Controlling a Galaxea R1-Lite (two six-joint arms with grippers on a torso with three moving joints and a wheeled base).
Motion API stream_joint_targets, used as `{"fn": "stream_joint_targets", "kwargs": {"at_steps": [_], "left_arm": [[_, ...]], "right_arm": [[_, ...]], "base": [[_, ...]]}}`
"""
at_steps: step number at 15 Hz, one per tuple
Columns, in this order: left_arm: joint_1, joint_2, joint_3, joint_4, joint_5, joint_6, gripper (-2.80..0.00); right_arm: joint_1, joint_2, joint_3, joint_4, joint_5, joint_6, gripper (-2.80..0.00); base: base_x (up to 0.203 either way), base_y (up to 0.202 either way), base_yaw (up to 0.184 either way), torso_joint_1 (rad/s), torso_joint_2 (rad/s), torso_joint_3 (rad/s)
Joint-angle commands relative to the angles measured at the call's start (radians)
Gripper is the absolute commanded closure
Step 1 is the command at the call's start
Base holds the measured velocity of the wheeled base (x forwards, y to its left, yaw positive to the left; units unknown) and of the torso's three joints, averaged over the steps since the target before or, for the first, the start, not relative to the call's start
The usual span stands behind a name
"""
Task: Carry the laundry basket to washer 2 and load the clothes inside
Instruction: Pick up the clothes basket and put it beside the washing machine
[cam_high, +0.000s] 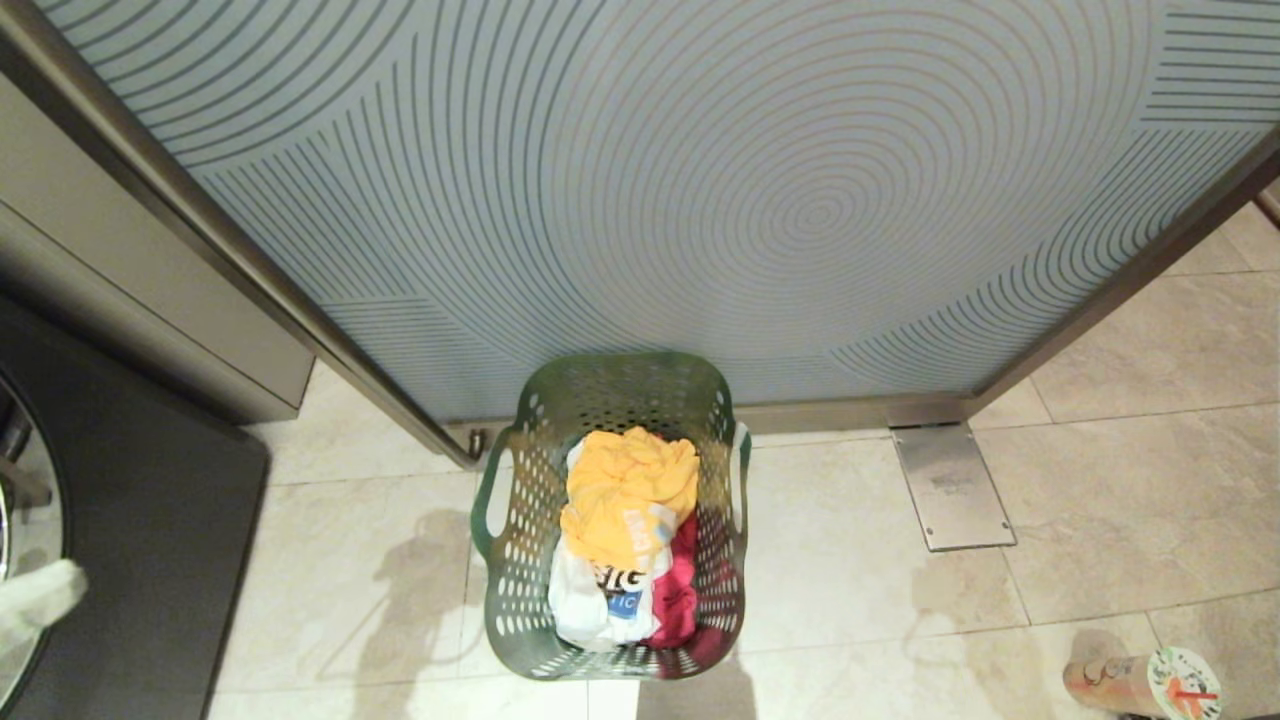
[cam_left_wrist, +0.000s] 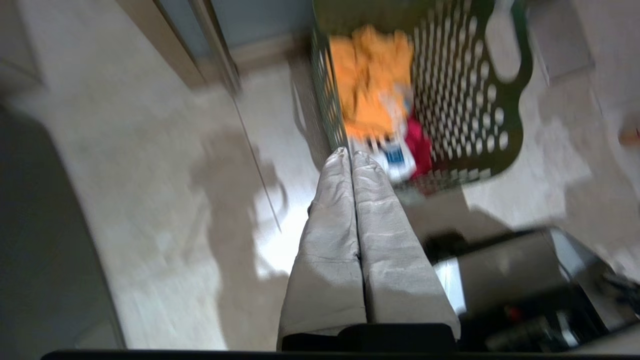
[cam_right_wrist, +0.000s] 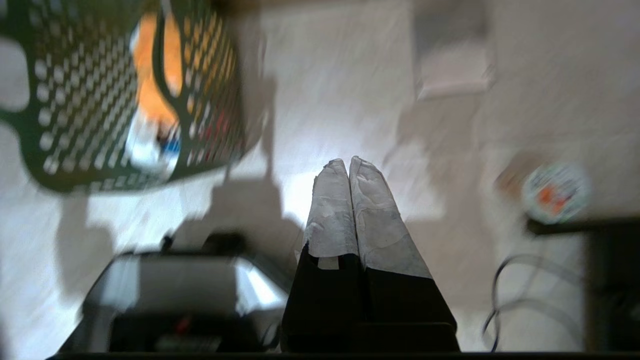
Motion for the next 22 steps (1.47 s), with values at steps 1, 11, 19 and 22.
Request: {"fn": "stream_joint_targets", "kwargs": {"at_steps": [1,11,19,22], "left_arm": [[-0.001,0.211,0.041,0.003,-0.002,-0.004,0.00],[-0.078,0.520,0.128,0.004,-0.024,-0.033,0.00],[-0.385,0.610,0.037,-0.013,-0.069,-0.274,-2.80],[-0.444,0.671,-0.001,-0.029,0.039,-0.319,-2.80]], "right_arm": [[0.008,0.219,-0.028,0.014,0.054,0.014,0.00],[0.147,0.569,-0.130,0.026,0.201,0.312,0.00],[0.235,0.708,-0.279,0.035,0.286,0.560,-2.80],[0.260,0.764,-0.286,0.032,0.284,0.554,-2.80]], "base": [[0.000,0.000,0.000,0.000,0.00,0.000],[0.000,0.000,0.000,0.000,0.00,0.000],[0.000,0.000,0.000,0.000,0.00,0.000],[0.000,0.000,0.000,0.000,0.00,0.000]]}}
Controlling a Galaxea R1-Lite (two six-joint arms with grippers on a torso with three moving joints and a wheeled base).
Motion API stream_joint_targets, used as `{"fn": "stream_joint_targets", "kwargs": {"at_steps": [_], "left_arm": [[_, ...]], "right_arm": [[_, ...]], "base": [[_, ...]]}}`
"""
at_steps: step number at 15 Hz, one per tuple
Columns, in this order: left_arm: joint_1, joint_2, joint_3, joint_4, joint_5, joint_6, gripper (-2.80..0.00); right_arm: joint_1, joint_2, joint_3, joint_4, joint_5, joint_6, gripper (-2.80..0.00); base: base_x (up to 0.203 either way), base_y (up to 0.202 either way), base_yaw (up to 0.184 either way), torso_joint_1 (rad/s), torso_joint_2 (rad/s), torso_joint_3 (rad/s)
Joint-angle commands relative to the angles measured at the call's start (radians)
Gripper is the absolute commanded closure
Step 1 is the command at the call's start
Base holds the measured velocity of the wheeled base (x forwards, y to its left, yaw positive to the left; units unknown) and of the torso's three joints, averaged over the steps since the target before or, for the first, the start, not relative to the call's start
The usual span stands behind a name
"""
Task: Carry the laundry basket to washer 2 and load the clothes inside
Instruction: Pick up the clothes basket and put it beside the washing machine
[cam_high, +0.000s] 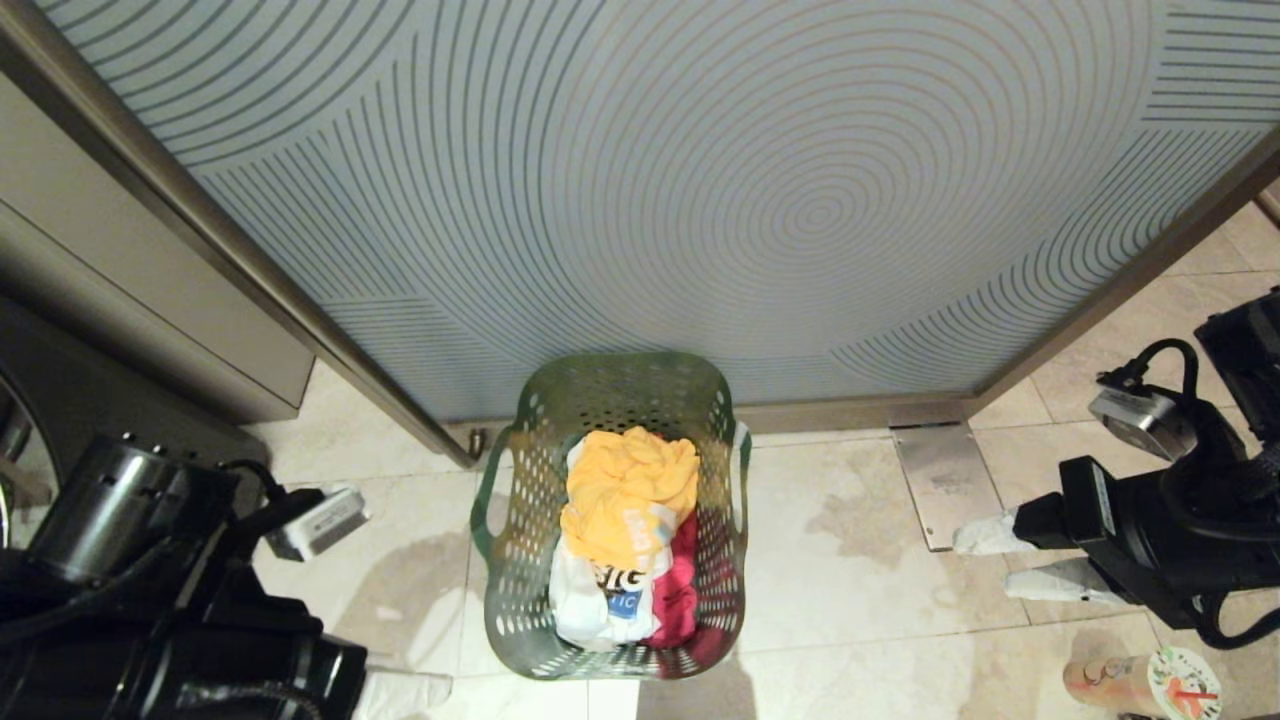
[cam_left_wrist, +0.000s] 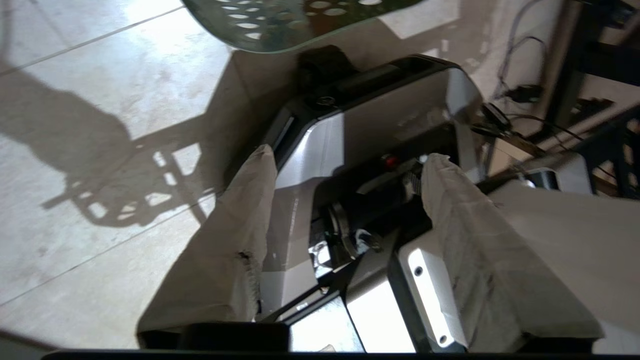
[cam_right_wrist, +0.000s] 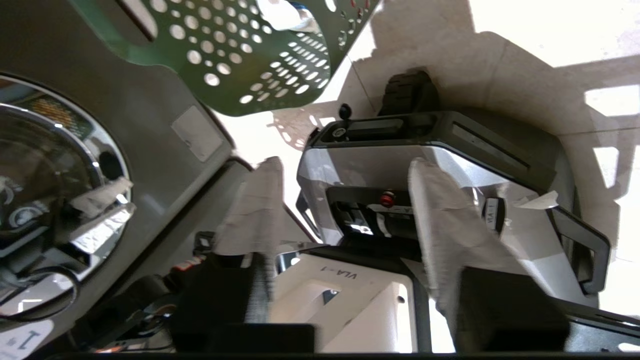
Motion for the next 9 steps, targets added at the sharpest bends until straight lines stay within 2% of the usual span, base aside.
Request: {"fn": "stream_joint_targets", "kwargs": {"at_steps": [1,4,6,7,9], "left_arm": [[-0.040,0.069,-0.031,-0.003,0.107,-0.018,-2.80],[-0.075,0.136,-0.094,-0.077,0.294,-0.024,-2.80],[-0.077,0.172,-0.104,-0.149,0.420,-0.026,-2.80],[-0.078,0.186,-0.103,-0.193,0.458,-0.024,-2.80],[-0.076,0.208,-0.101,-0.232,0.507,-0.013,-2.80]], "right_arm": [[0.007,0.045,-0.023,0.002,0.001,0.002,-2.80],[0.010,0.097,-0.070,0.024,-0.029,-0.005,-2.80],[0.022,0.120,-0.073,0.038,-0.108,-0.043,-2.80],[0.035,0.140,-0.074,0.038,-0.141,-0.081,-2.80],[0.062,0.180,-0.095,0.034,-0.154,-0.110,-2.80]], "base": [[0.000,0.000,0.000,0.000,0.00,0.000],[0.000,0.000,0.000,0.000,0.00,0.000],[0.000,0.000,0.000,0.000,0.00,0.000],[0.000,0.000,0.000,0.000,0.00,0.000],[0.000,0.000,0.000,0.000,0.00,0.000]]}}
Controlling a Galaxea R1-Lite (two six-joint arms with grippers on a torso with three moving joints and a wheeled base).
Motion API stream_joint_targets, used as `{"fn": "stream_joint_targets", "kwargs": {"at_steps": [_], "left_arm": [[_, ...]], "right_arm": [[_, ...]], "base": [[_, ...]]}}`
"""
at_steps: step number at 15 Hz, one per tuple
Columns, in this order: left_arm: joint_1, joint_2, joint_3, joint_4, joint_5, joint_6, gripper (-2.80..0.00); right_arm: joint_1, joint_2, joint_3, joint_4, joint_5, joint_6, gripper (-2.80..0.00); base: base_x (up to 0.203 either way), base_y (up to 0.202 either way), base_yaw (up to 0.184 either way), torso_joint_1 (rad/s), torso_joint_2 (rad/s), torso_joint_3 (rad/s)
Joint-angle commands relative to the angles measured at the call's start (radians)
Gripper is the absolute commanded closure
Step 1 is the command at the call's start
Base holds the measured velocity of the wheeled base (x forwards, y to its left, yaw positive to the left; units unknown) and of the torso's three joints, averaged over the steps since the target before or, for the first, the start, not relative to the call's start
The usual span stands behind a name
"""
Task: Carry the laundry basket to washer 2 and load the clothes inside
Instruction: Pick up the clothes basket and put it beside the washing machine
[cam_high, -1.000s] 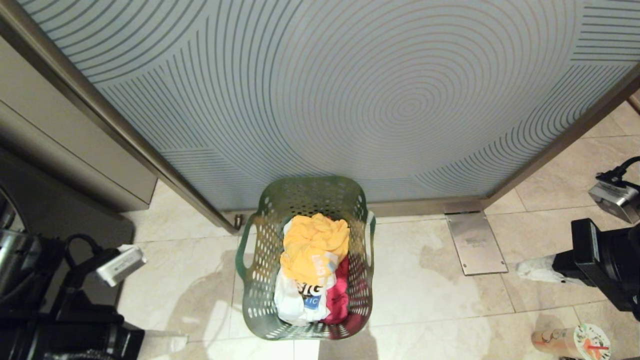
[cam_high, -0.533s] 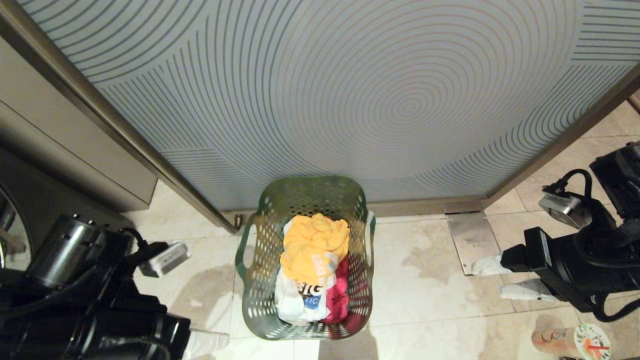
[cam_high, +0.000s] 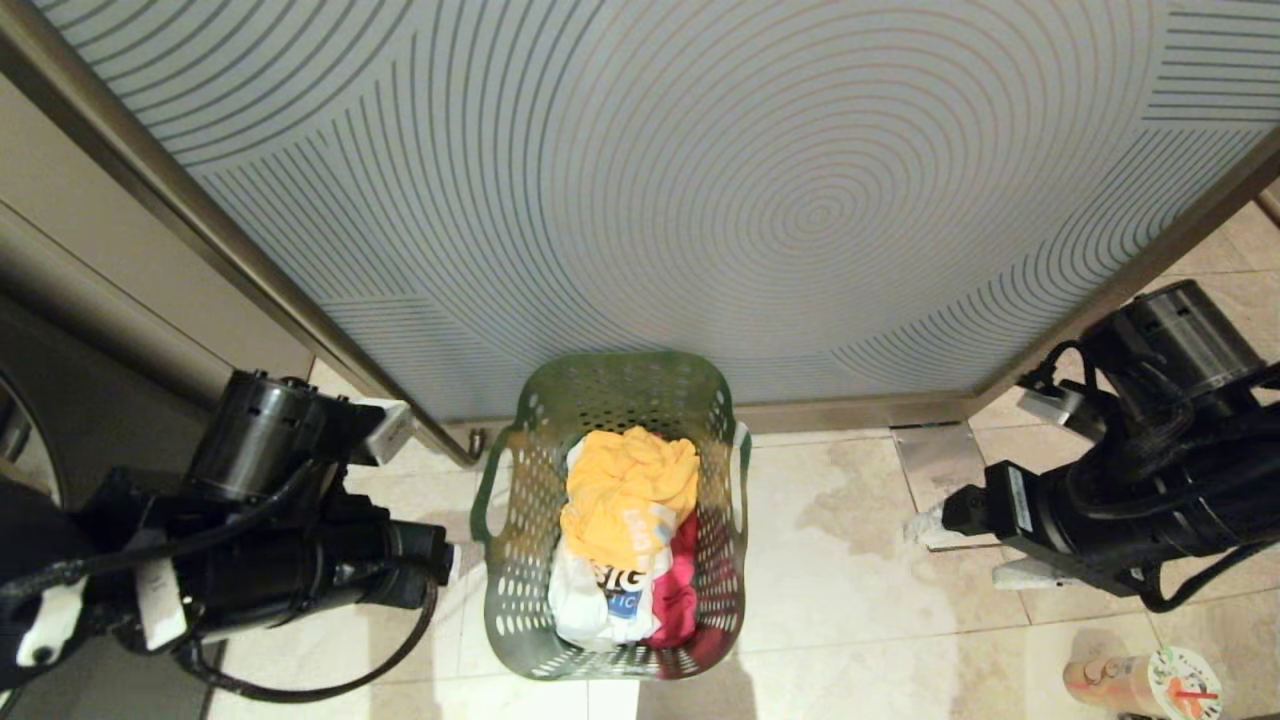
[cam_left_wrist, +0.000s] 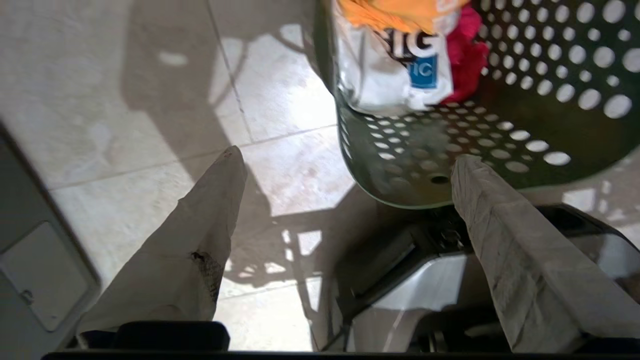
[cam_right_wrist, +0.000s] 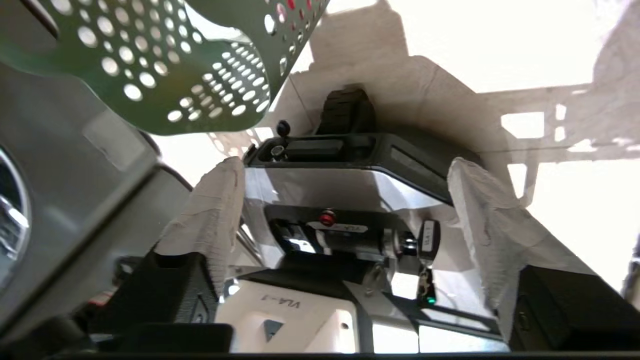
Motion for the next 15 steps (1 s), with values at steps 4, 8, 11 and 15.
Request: {"fn": "stream_joint_targets", "kwargs": {"at_steps": [4,8,11,15], "left_arm": [[0.006,0.068,-0.008,-0.043,0.049,0.032,-2.80],[0.011,0.162,-0.012,-0.159,0.053,0.029,-2.80],[0.012,0.244,-0.023,-0.227,0.056,0.032,-2.80],[0.065,0.324,-0.070,-0.298,0.071,0.084,-2.80]], "right_arm": [[0.024,0.099,-0.032,-0.080,0.022,-0.056,-2.80],[0.002,0.184,-0.024,-0.241,0.179,-0.161,-2.80],[0.000,0.286,-0.052,-0.321,0.182,-0.179,-2.80],[0.000,0.367,-0.122,-0.337,0.180,-0.179,-2.80]], "base": [[0.000,0.000,0.000,0.000,0.00,0.000],[0.000,0.000,0.000,0.000,0.00,0.000],[0.000,0.000,0.000,0.000,0.00,0.000],[0.000,0.000,0.000,0.000,0.00,0.000]]}}
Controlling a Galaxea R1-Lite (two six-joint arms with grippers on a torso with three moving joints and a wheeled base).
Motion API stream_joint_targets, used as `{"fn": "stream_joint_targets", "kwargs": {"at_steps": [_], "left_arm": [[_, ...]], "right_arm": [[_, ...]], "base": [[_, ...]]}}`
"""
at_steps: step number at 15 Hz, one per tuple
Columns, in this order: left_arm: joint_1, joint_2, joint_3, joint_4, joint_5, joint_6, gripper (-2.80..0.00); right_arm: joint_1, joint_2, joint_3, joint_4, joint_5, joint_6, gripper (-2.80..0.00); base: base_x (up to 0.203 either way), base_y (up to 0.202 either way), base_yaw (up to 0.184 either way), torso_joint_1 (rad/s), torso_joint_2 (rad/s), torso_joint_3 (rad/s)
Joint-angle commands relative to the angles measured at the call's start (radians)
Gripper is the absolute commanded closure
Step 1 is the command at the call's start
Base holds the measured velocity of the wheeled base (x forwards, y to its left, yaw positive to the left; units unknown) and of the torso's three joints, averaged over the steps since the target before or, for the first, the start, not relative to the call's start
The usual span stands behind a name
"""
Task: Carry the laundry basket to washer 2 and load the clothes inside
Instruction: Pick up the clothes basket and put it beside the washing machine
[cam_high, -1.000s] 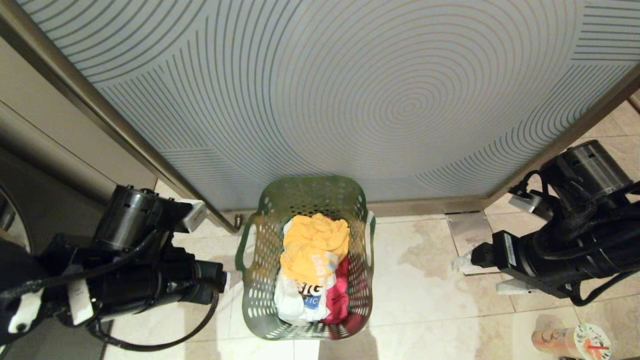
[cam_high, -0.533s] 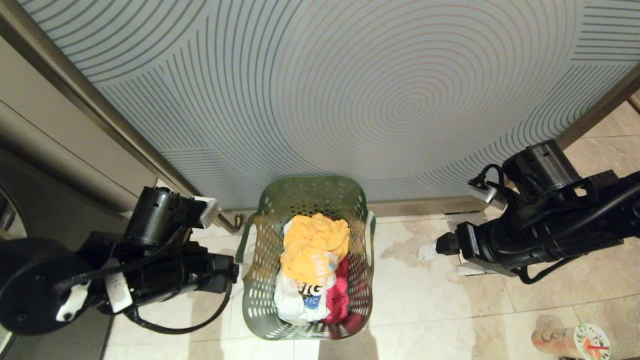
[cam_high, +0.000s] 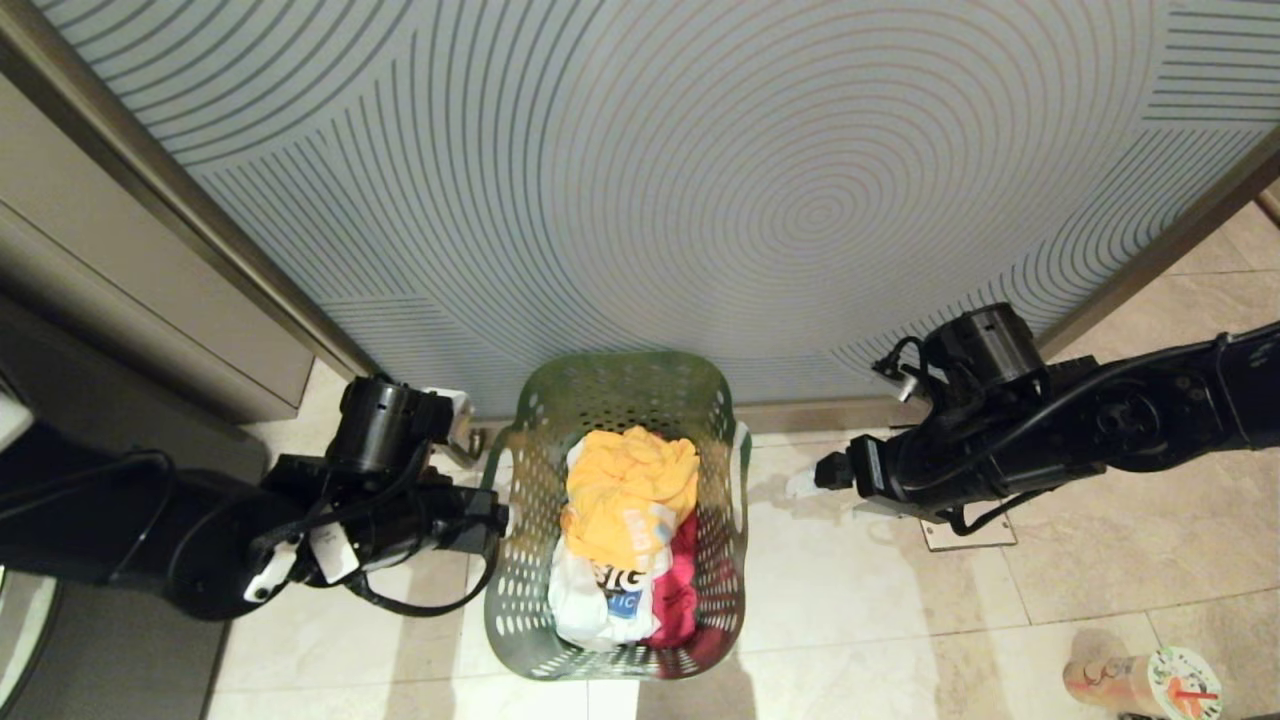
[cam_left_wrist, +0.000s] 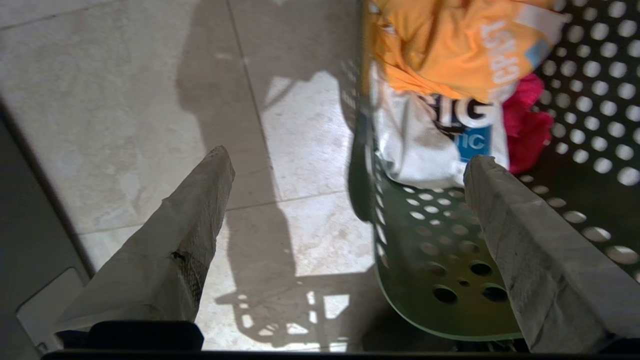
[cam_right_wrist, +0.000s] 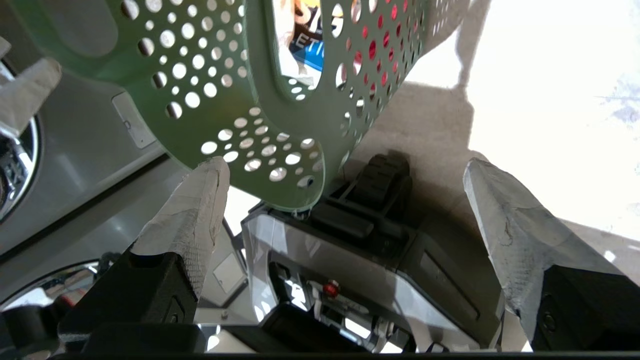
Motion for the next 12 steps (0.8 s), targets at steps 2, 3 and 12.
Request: {"fn": "stream_joint_targets", "kwargs": {"at_steps": [2,3,12], "left_arm": [[0.030,0.060,-0.022,-0.021,0.012,0.028,-2.80],[0.034,0.076,-0.025,-0.035,0.013,0.032,-2.80],[0.029,0.143,-0.035,-0.082,-0.022,0.014,-2.80]], "right_arm": [[0.001,0.051,-0.037,0.000,0.003,0.003,-2.80],[0.001,0.063,-0.051,0.000,0.003,0.003,-2.80],[0.030,0.190,-0.246,0.001,0.008,0.016,-2.80]], "base": [[0.000,0.000,0.000,0.000,0.00,0.000],[0.000,0.000,0.000,0.000,0.00,0.000],[0.000,0.000,0.000,0.000,0.00,0.000]]}}
